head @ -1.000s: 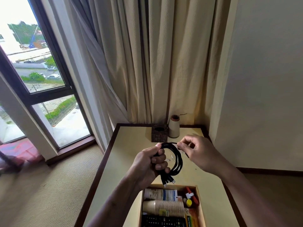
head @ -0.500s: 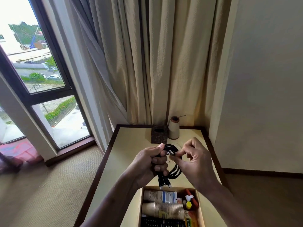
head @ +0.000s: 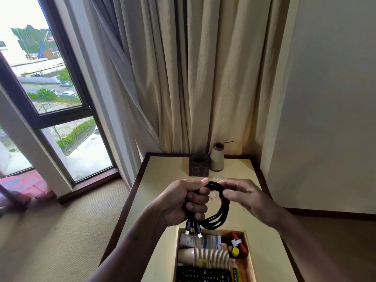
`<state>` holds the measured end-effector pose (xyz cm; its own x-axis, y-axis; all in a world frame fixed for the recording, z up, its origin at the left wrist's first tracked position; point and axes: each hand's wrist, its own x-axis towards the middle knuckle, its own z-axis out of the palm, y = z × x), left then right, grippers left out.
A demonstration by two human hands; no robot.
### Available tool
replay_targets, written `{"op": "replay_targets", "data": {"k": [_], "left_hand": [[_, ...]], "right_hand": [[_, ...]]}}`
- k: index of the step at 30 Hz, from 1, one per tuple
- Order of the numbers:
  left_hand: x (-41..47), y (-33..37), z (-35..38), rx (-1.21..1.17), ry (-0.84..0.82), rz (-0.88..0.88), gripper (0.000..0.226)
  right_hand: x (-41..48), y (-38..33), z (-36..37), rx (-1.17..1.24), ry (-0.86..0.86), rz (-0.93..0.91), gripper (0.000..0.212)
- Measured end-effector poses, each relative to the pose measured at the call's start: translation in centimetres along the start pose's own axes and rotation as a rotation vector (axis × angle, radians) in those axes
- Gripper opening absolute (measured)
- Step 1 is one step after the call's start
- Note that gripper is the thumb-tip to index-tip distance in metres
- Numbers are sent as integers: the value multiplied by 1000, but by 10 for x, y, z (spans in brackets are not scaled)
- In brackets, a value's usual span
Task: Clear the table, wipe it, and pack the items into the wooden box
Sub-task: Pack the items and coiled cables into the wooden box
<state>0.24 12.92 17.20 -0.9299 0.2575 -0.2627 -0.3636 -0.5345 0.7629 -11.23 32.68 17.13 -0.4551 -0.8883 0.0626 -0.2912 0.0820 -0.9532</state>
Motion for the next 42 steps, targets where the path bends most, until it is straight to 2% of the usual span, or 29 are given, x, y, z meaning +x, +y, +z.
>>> {"op": "replay_targets", "data": {"k": [3,6,8,12,15,17,20,22,26,28,32,36,40,42], "left_hand": [[-1,1,-4,-50,-45,-37,31],[1,0,-7,-59,-73,-81,30],[2,-2,-8,-67,-71,-106,29],[2,-5,-2,-88,28,-92,29],[4,-6,5,0,171,-19,31],[6,-9,5,114,267,61,30],[10,-17,2,190,362,164,28],[12,-22,1,162,384,205,29],[15,-24,3,126,358,229,30],[14,-21,4,95,318,234,31],[13,-16,7,44,224,208,32],[15,-15,2,40,169,149,32],[17,-15,-4,31,110,58,30],[20,-20,-3,9,130,13,29]], "right_hand": [[0,-2,-15,-53,-123,32,23],[4,-5,-16,-253,-103,50,24],[7,-8,-12,-422,44,10,24],[12,-11,0,-928,356,-129,17],[14,-8,9,-1077,529,-109,17],[13,-10,17,-958,636,-14,15],[13,-16,23,-419,618,257,14],[12,-19,25,-113,589,341,12],[9,-16,28,37,541,341,5],[8,-15,31,96,514,297,12],[6,-11,36,94,576,171,17],[1,-2,43,-140,707,108,37],[-4,0,40,-159,560,152,46],[-10,2,43,-334,546,128,40]]}}
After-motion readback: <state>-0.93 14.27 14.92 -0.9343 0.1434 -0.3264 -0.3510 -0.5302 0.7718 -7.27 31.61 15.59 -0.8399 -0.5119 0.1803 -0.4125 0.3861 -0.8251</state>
